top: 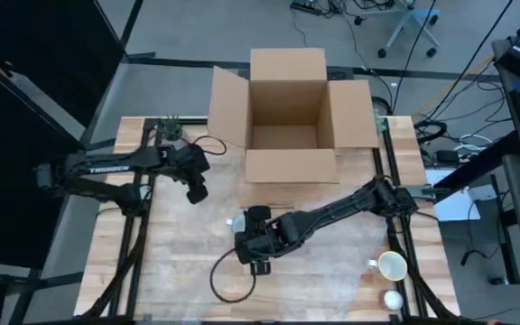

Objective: Wrap mug
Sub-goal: Wrap the red patterned mug with the left transparent bubble wrap

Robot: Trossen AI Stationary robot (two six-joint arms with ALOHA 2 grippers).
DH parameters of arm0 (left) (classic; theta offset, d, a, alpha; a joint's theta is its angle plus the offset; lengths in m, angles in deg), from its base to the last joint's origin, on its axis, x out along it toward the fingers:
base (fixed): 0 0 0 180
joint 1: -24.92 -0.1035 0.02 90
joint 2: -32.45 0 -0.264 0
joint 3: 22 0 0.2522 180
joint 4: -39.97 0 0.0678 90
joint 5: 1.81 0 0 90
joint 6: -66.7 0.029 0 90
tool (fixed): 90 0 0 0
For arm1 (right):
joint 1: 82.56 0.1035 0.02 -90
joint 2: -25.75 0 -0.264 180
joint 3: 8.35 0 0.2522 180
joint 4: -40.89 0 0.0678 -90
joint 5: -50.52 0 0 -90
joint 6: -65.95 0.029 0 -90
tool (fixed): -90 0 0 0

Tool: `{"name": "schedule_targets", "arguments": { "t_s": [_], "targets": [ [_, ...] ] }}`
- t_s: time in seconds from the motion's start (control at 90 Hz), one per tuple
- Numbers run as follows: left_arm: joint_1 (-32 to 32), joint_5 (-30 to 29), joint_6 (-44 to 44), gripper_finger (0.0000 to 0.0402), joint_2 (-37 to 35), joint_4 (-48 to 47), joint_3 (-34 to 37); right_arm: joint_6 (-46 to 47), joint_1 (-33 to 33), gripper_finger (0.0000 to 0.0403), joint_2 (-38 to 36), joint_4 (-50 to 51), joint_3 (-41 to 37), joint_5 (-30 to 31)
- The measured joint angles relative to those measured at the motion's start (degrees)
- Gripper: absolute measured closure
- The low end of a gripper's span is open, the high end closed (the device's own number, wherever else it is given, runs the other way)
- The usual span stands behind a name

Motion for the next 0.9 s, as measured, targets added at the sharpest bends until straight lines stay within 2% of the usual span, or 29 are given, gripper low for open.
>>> {"name": "schedule_targets", "arguments": {
  "t_s": [0.2, 0.389, 0.578, 0.722, 0.9],
  "targets": [
    [3.21, 3.50, -0.51, 0.0401, -2.74, -4.12, -1.93, -0.76, -1.54, 0.0206, 1.29, -0.72, -0.28, -0.49],
    [9.38, 3.51, -1.53, 0.0401, -7.04, -3.46, -4.13, -0.04, -2.58, 0.0206, 3.40, -1.24, -0.28, -4.87],
    [16.48, -1.58, -6.71, 0.0401, -12.07, -3.49, -5.15, -0.59, -2.93, 0.0213, 5.19, -1.72, -0.28, -4.50],
    [21.27, -6.80, -8.17, 0.0401, -15.63, -5.17, -5.15, -1.41, -2.93, 0.0256, 5.24, -1.54, -0.26, -4.72],
    [24.67, -9.51, -9.99, 0.0401, -19.85, -7.82, -5.09, -2.51, -2.93, 0.0353, 5.24, -2.02, -0.24, -6.25]
  ]
}}
